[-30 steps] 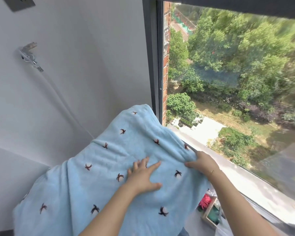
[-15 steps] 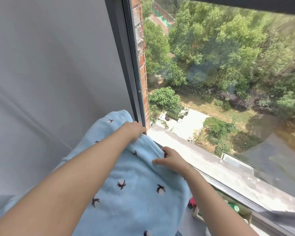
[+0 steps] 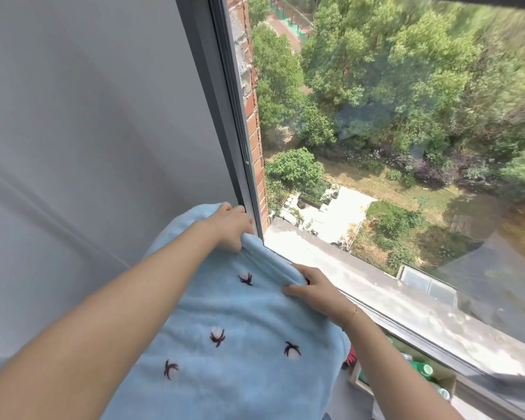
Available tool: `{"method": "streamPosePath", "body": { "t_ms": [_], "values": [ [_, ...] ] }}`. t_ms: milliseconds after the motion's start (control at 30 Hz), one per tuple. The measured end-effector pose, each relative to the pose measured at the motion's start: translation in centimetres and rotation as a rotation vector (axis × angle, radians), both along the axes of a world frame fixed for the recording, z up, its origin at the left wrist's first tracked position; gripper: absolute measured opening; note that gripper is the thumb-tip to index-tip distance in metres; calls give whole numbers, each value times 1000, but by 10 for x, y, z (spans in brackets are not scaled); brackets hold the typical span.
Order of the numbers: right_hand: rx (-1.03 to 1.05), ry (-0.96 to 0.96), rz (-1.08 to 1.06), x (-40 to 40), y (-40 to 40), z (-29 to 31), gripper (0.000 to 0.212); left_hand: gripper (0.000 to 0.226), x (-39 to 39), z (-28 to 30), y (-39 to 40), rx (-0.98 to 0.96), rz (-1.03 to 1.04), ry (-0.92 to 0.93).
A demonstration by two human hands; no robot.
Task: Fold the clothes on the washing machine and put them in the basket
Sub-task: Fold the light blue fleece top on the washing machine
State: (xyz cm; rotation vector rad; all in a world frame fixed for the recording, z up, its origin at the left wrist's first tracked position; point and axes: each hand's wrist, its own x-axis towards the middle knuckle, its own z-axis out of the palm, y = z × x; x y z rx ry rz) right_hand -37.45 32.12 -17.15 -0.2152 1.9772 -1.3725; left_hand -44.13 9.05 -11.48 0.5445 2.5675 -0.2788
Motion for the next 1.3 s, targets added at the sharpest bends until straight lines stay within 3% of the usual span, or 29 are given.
{"method": "streamPosePath", "body": {
  "t_ms": [67,200,333,467,533,633,700,800,867,1100,1300],
  "values": [
    [-36,22,-119,0,5,-1,13,32,-9,1,-2,114,65,87],
    [228,126,-329,1,5,-13,18,37,7,-27,0,264,267,322],
    [415,264,-276,7,-2,-12,30,44,46,-60,17,320,513,621],
    [508,359,-270,17,-11,-18,41,79,88,-90,32,195,639,343],
    [523,472,-271,24,-10,-21,46,70,92,-101,33,194,683,226],
    [505,659,-353,36,-1,-22,43,58,80,-87,33,400,734,145],
    [392,720,-413,56,3,-14,33,55,94,-76,33,591,775,232],
    [192,547,-426,99,-4,1,18,48,145,-69,36,872,926,368],
    [121,447,-368,133,-14,6,18,41,196,-67,35,947,1007,389],
    [118,310,-57,254,-34,2,24,32,374,-56,32,919,1235,475],
    [153,26,-82,343,-28,0,17,30,501,-59,33,941,1574,469]
  ]
}}
